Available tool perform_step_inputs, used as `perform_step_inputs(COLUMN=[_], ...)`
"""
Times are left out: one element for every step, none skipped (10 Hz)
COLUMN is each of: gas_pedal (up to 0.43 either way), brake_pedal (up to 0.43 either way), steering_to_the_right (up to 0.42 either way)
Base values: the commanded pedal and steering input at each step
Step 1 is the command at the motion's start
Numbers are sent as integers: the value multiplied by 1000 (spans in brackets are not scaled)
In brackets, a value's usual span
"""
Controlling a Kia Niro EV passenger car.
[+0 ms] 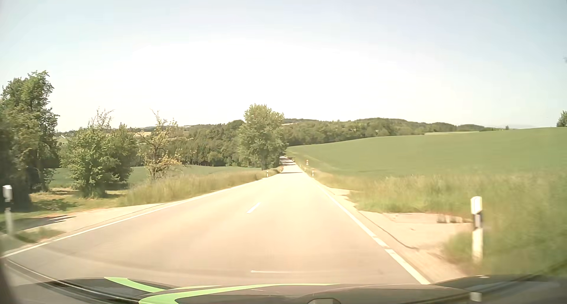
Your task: Follow the waypoints while adhering to traffic rules and regulations
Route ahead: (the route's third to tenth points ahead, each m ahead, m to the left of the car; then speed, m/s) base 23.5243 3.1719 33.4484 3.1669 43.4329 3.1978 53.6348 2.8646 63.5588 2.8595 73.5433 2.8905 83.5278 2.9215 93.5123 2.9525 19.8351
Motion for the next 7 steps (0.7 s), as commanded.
perform_step_inputs(gas_pedal=[0,0,0,0,0,0,0], brake_pedal=[232,226,226,232,232,220,207], steering_to_the_right=[7,6,6,6,6,4,2])
